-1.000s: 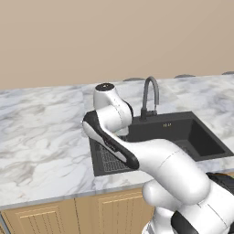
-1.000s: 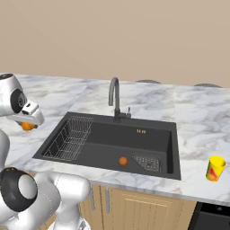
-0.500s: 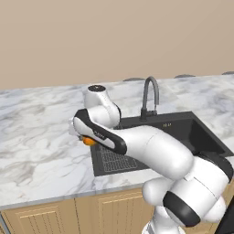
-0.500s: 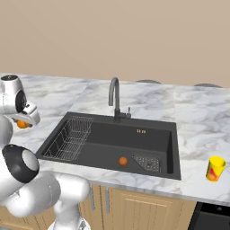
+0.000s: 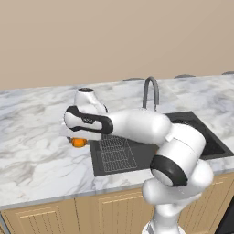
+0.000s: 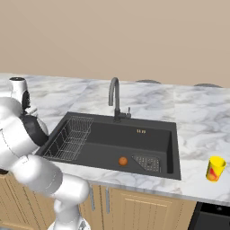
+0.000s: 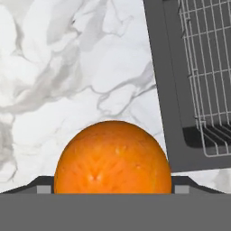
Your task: Remove the tangerine and orange from the sink. Then move the bowl and cup from the counter to the sink for washing.
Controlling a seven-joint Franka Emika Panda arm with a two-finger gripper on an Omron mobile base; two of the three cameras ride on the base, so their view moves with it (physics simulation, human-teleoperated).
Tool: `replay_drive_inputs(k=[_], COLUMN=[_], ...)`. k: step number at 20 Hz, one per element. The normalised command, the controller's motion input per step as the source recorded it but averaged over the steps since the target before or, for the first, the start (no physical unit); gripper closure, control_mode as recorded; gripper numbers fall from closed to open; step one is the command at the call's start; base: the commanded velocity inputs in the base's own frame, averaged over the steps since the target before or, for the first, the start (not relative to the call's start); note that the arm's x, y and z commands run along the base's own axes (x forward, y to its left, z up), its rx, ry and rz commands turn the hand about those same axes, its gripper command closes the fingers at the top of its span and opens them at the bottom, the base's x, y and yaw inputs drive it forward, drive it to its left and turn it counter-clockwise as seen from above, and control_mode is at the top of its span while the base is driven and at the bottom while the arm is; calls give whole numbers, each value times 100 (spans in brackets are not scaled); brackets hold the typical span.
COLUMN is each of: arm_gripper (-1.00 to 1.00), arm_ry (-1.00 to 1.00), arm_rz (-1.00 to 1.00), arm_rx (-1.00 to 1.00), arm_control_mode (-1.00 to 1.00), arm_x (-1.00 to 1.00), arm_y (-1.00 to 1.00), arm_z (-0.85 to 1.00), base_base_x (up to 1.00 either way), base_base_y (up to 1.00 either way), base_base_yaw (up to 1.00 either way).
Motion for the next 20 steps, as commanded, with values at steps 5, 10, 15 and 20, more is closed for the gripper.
replay_drive_inputs(k=[5, 10, 15, 20], arm_gripper=[100, 100, 100, 100], arm_ry=[13, 4, 0, 1], arm_rz=[-1, -3, -7, -10], arm_rx=[0, -8, -13, -8], arm_control_mode=[-100, -100, -100, -100], arm_x=[34, 23, 17, 23], arm_y=[34, 24, 11, 9], arm_z=[-31, -34, -33, -30], base_base_x=[0, 0, 0, 0], base_base_y=[0, 0, 0, 0], base_base_yaw=[0, 0, 0, 0])
